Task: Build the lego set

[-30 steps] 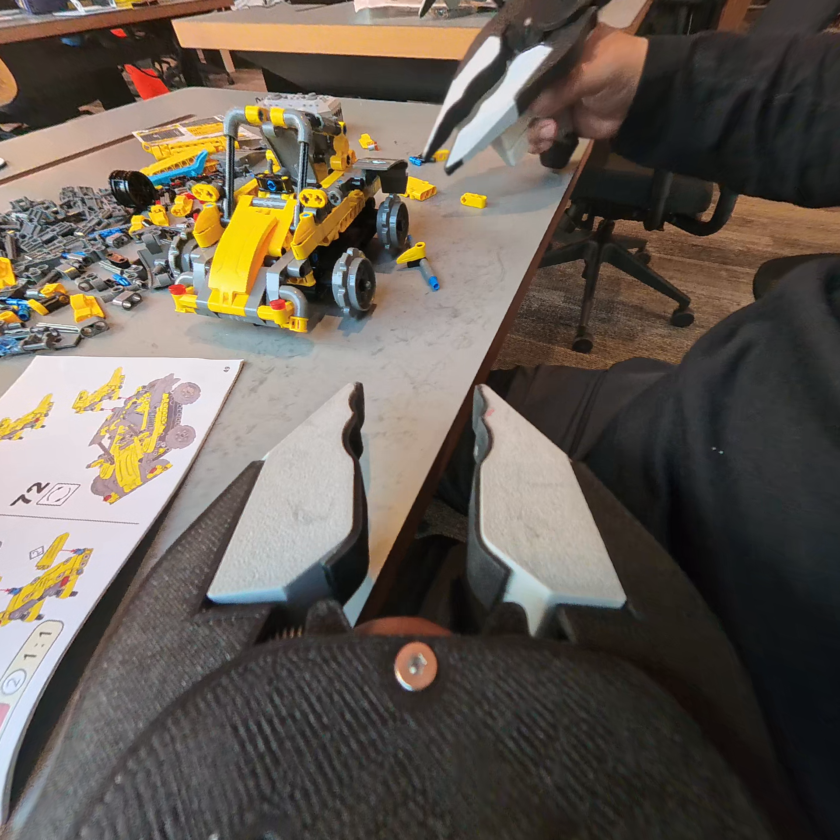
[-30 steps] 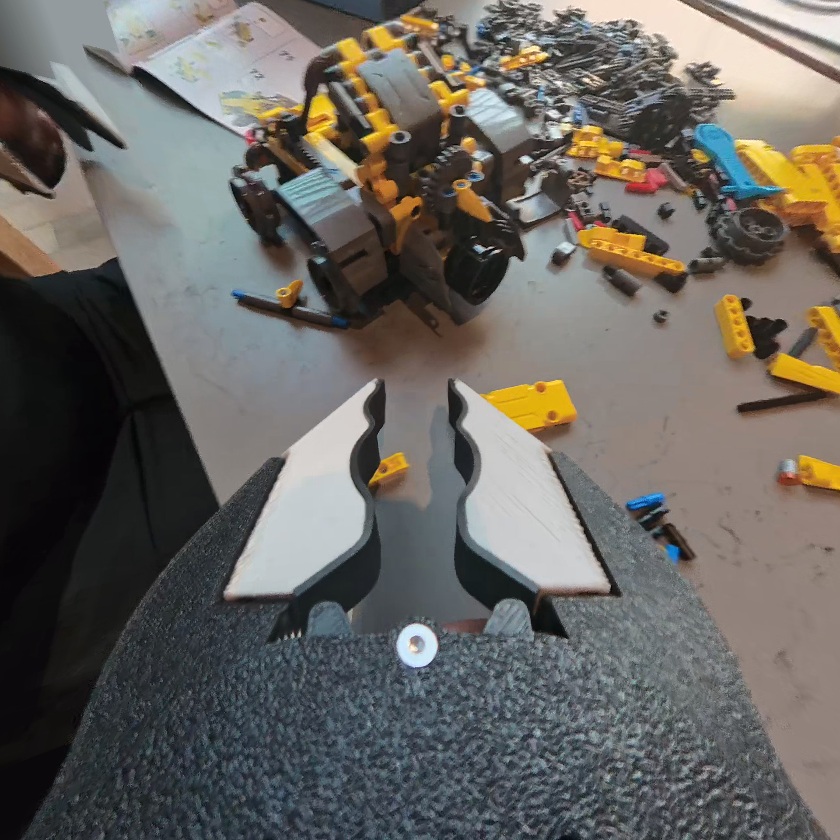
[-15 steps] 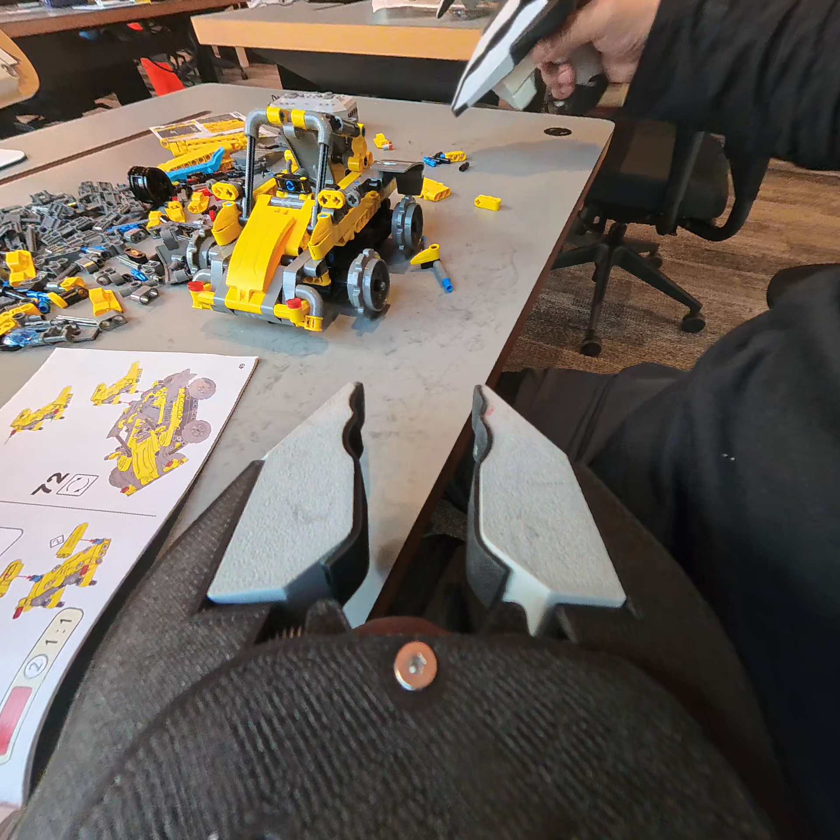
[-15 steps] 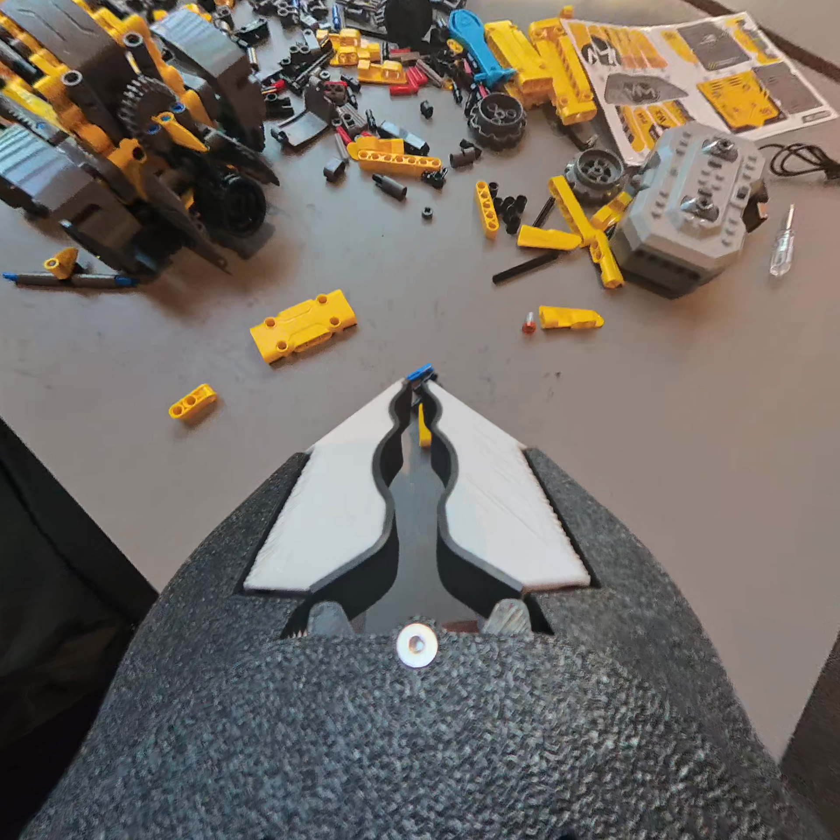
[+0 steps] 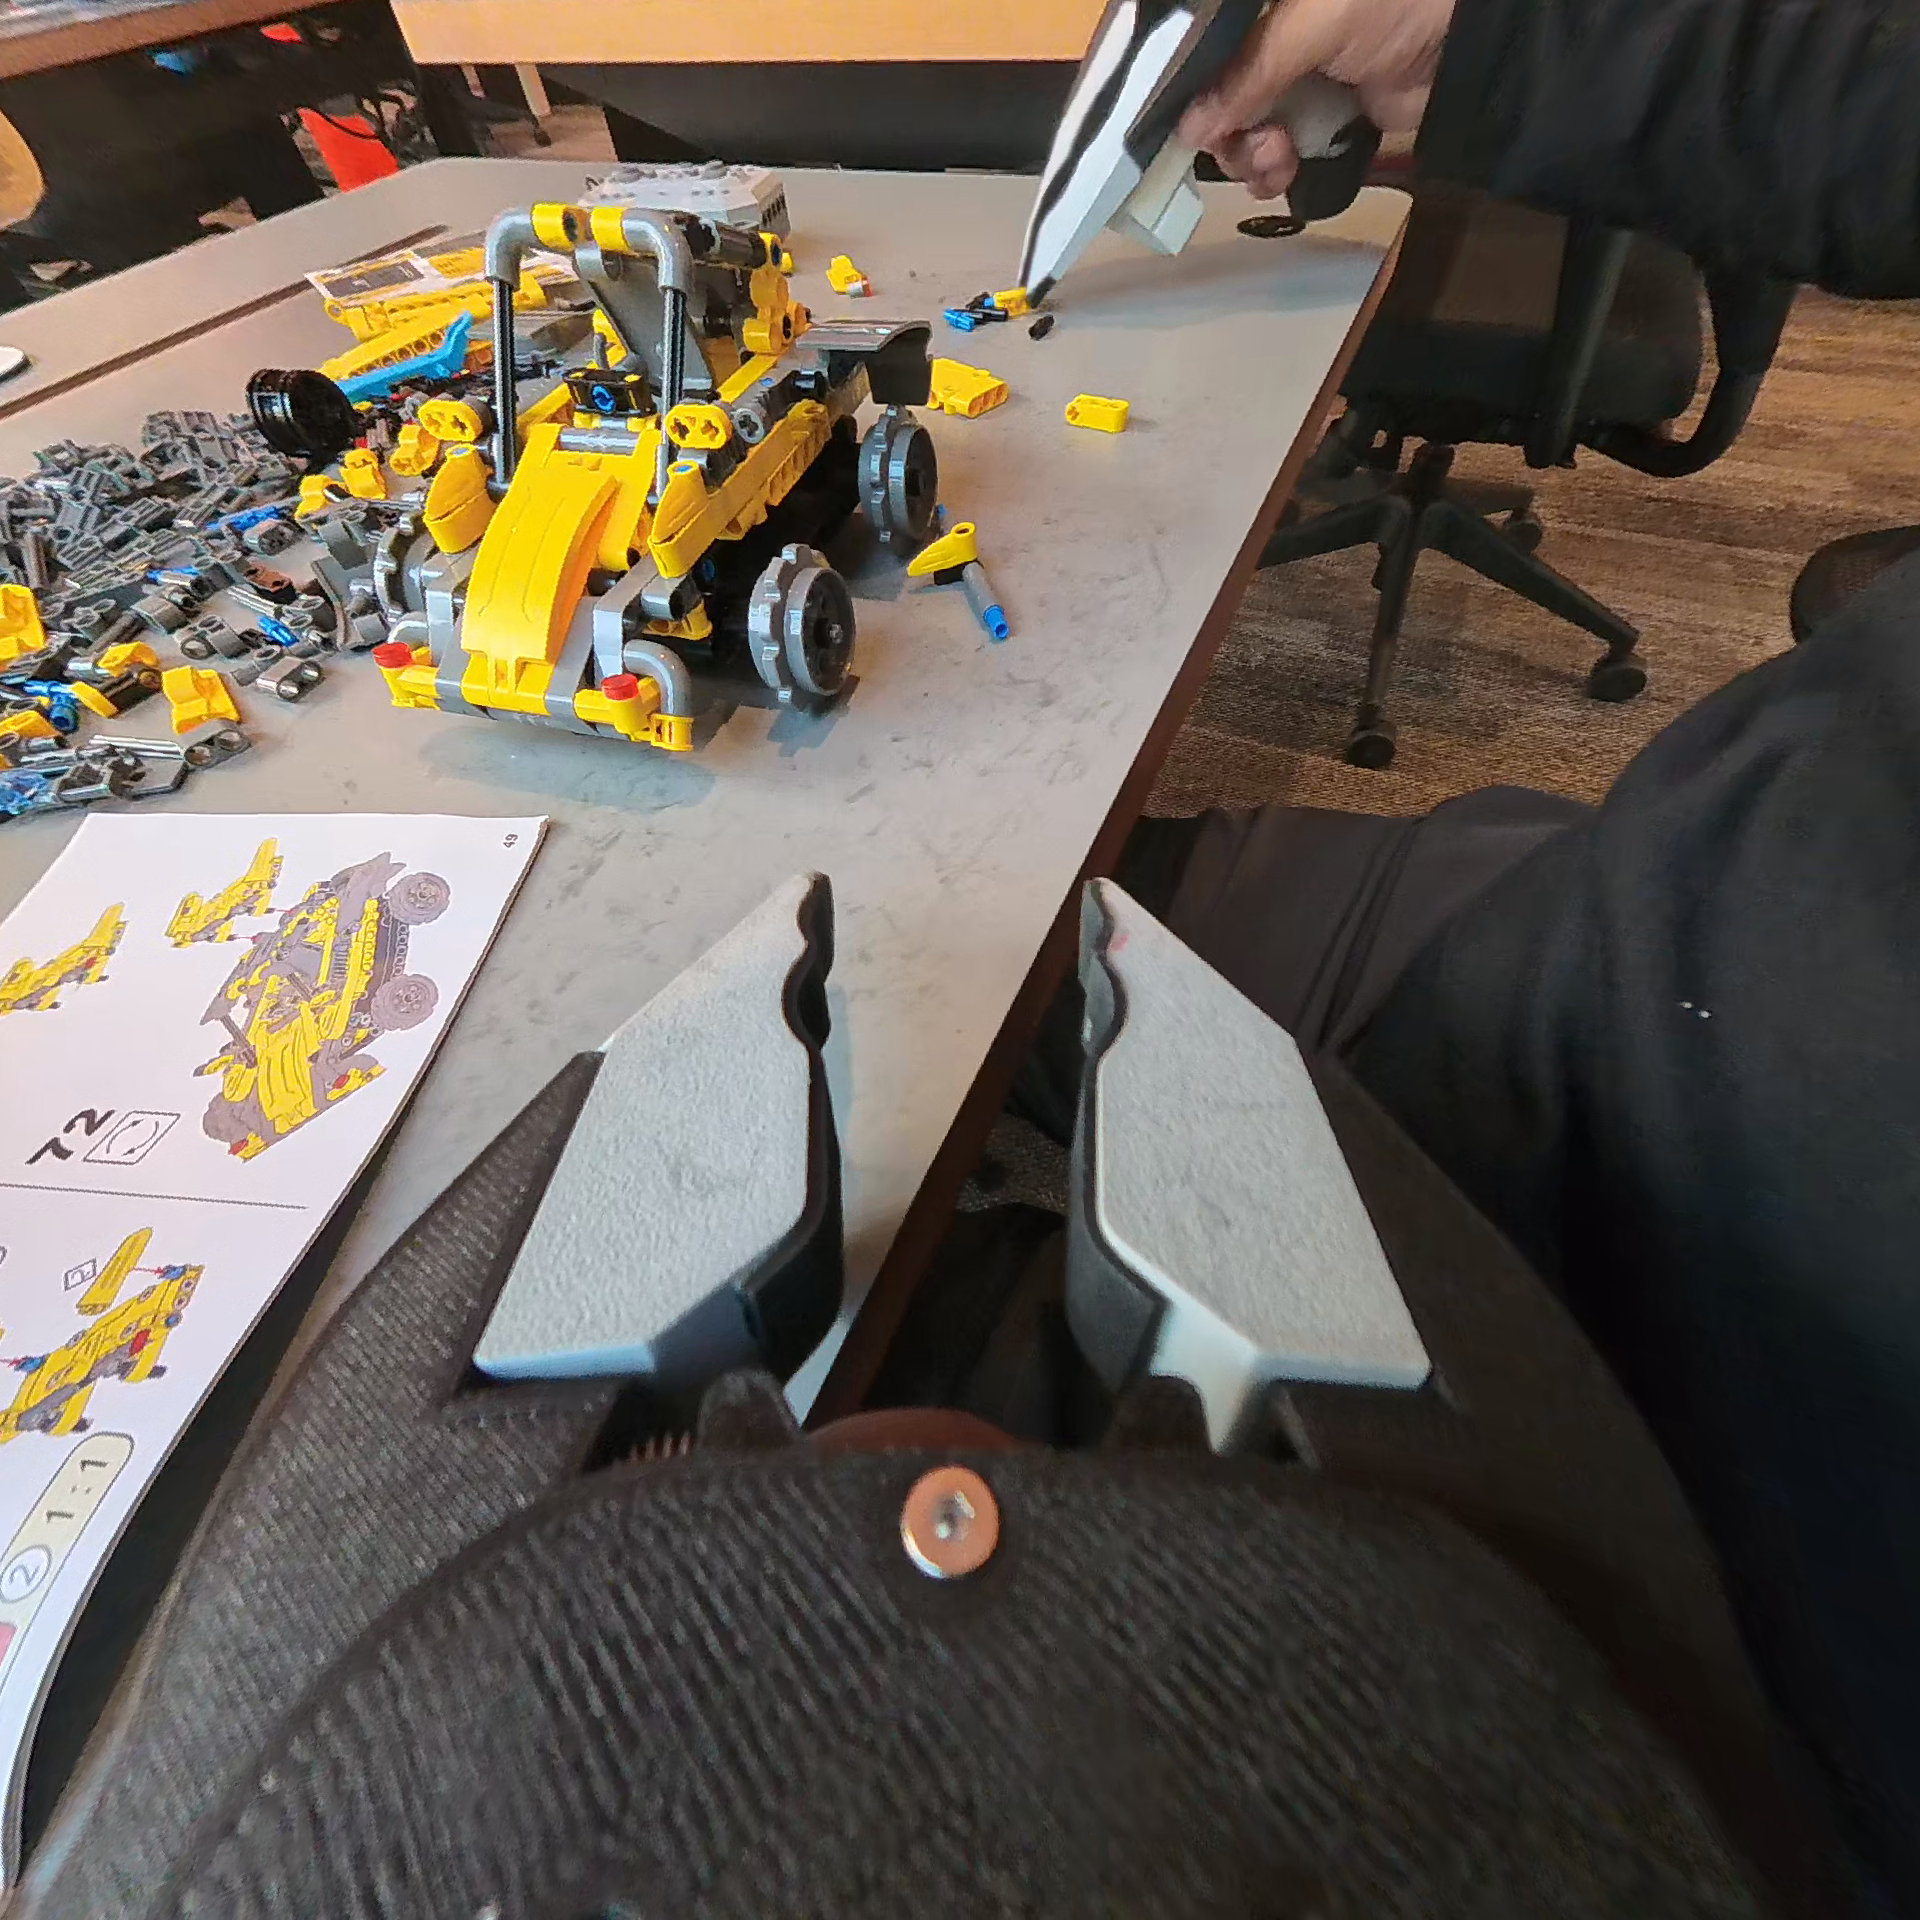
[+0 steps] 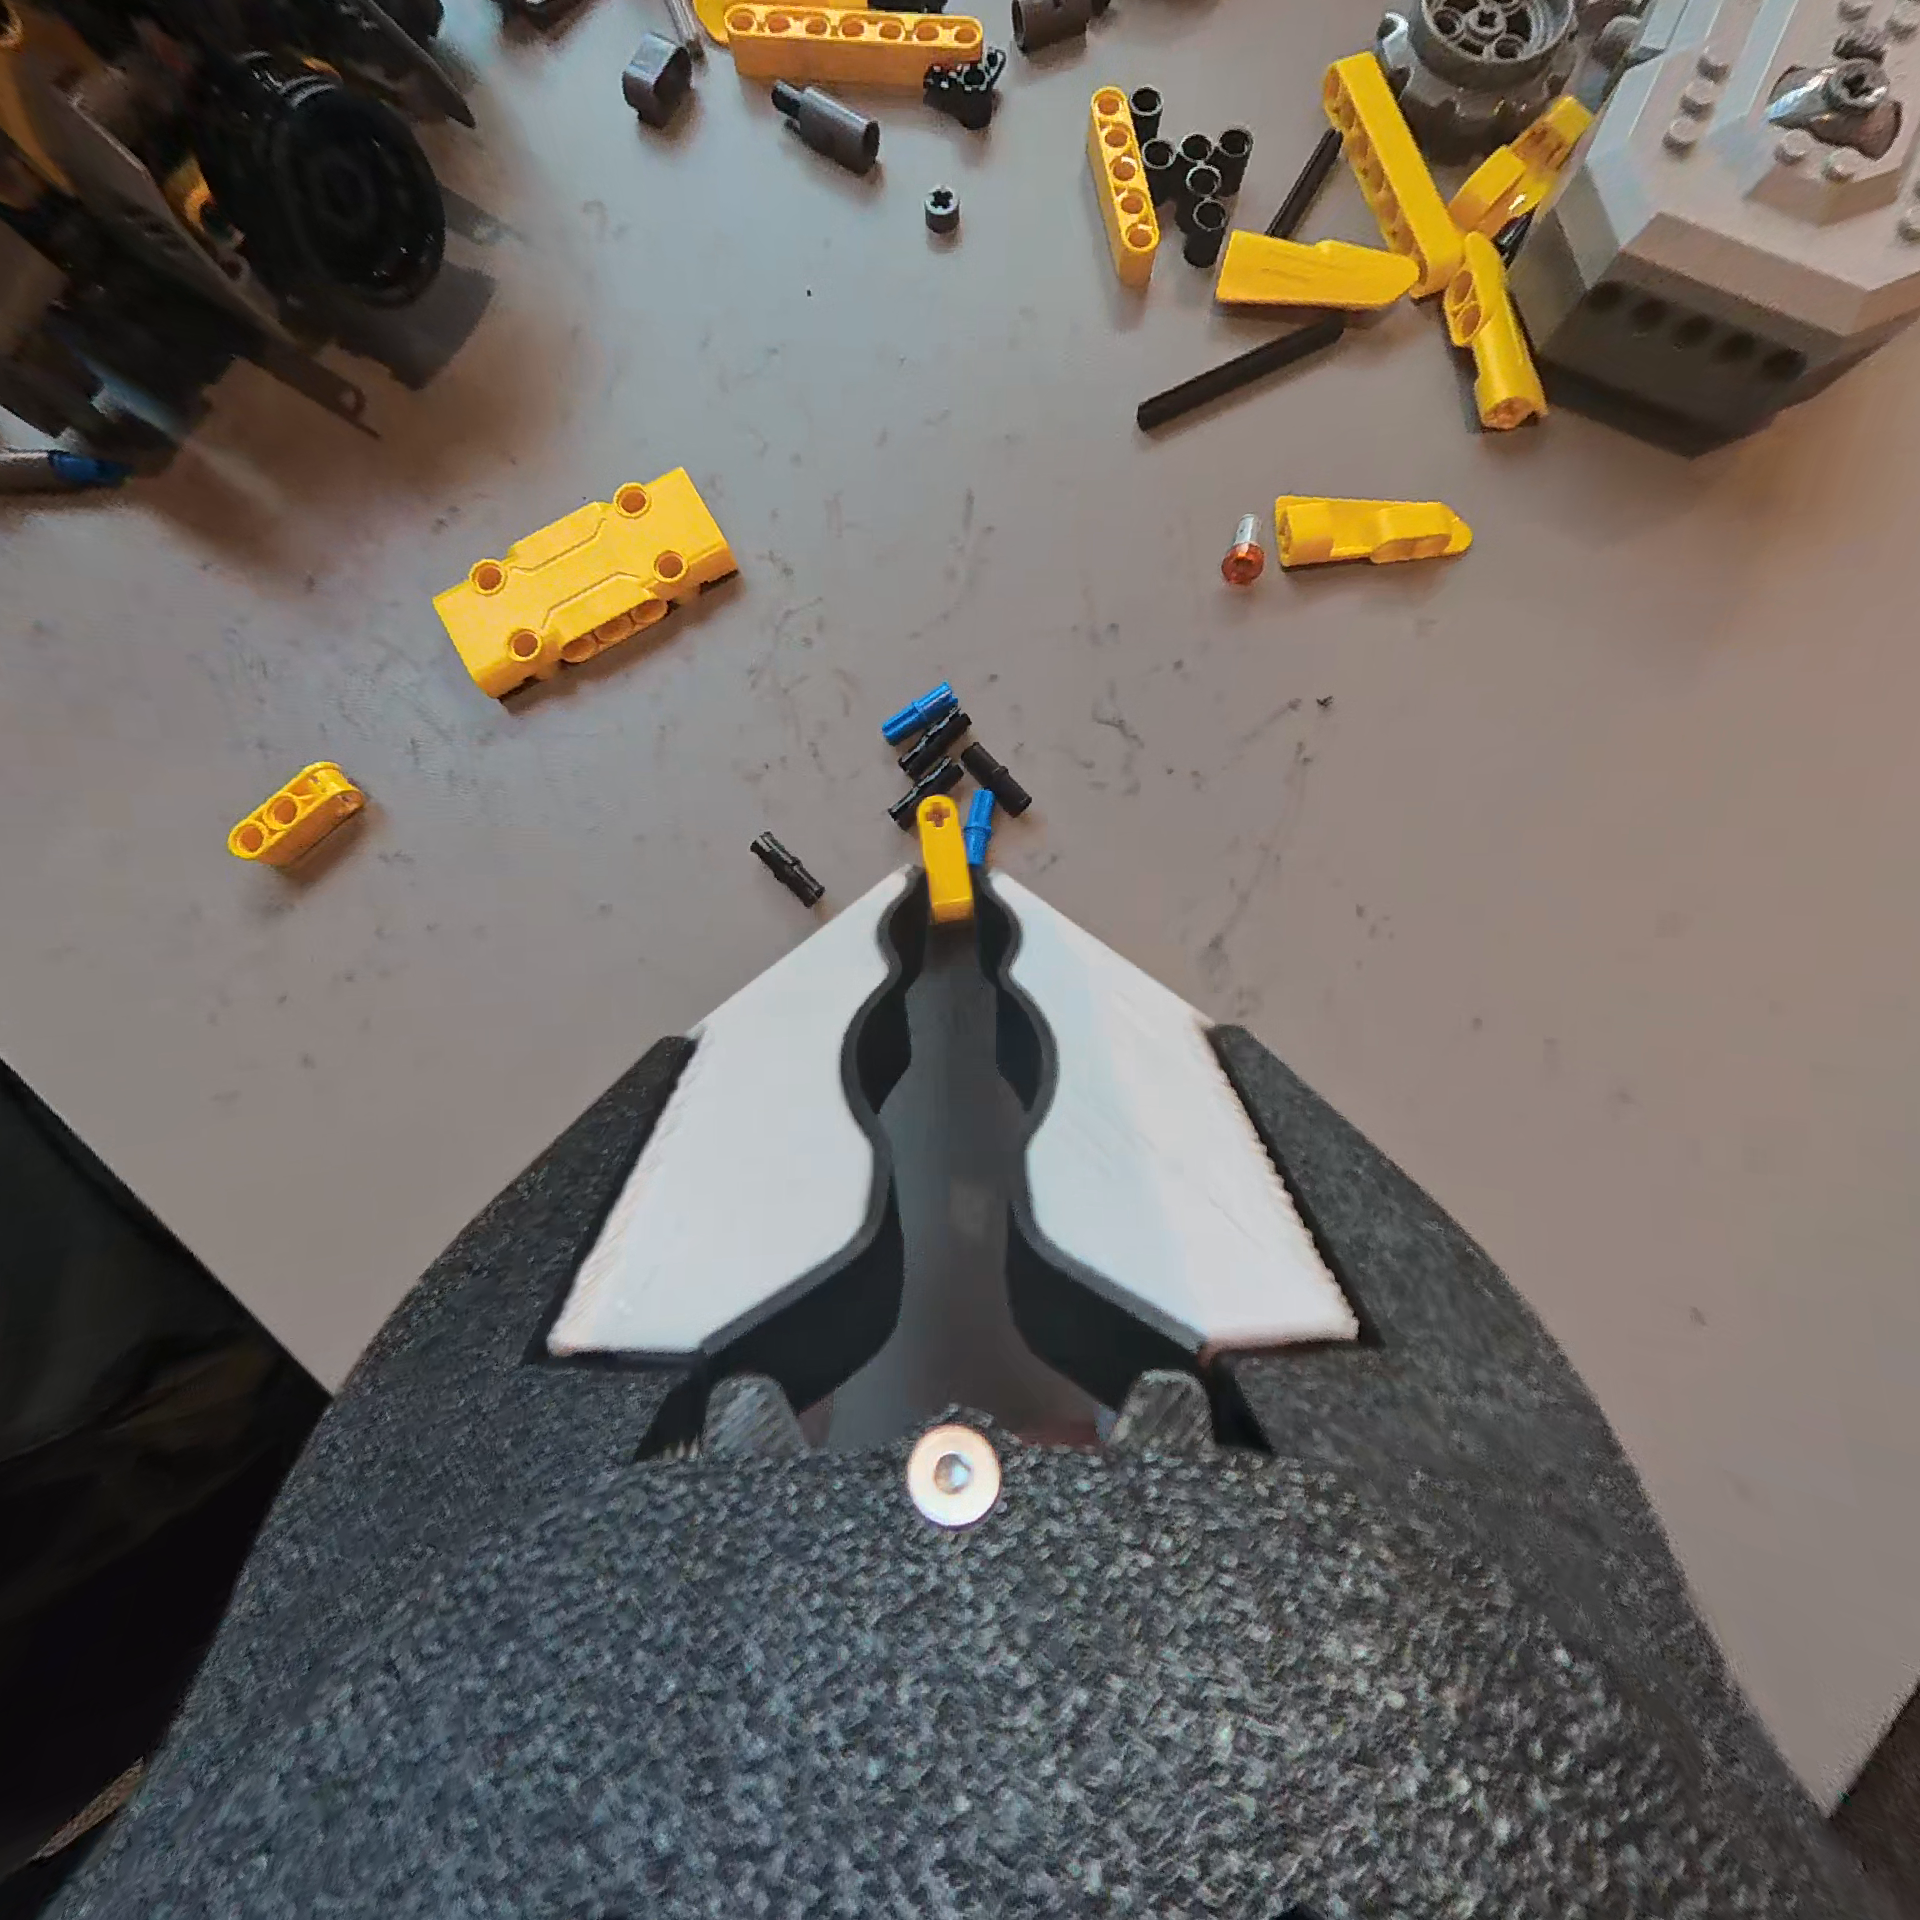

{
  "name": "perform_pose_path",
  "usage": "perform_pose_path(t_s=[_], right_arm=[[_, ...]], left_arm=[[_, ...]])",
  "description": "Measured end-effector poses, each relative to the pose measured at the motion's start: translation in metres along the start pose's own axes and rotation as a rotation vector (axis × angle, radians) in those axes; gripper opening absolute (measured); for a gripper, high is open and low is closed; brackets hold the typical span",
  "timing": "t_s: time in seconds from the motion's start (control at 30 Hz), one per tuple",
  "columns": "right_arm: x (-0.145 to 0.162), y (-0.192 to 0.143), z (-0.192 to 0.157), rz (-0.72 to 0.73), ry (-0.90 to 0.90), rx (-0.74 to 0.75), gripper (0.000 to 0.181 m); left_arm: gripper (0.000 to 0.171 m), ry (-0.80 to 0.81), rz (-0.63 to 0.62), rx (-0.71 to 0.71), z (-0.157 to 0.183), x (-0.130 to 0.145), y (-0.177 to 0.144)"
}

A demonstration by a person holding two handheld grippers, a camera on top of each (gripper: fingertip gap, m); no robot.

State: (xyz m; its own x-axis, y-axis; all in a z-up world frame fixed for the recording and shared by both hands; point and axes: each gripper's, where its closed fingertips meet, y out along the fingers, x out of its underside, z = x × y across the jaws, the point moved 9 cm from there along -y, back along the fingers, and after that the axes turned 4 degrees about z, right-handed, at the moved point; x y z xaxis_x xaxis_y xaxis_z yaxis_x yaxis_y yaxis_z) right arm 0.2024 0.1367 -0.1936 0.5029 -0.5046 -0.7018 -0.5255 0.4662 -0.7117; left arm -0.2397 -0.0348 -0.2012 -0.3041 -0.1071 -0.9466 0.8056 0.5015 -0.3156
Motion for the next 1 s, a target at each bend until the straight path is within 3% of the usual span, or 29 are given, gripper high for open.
perform_pose_path(t_s=[0.23, 0.57, 1.0], right_arm=[[-0.008, -0.009, -0.009, 0.052, 0.004, -0.007, 0.008], [-0.005, -0.003, -0.062, 0.025, -0.089, -0.059, 0.008], [-0.011, 0.013, -0.060, -0.010, -0.119, 0.009, 0.009]], left_arm=[[0.045, -0.008, 0.004, 0.006, -0.001, 0.001, -0.001], [0.045, -0.015, 0.003, 0.024, 0.003, 0.001, 0.002], [0.045, -0.014, 0.005, 0.016, 0.000, 0.002, -0.003]])
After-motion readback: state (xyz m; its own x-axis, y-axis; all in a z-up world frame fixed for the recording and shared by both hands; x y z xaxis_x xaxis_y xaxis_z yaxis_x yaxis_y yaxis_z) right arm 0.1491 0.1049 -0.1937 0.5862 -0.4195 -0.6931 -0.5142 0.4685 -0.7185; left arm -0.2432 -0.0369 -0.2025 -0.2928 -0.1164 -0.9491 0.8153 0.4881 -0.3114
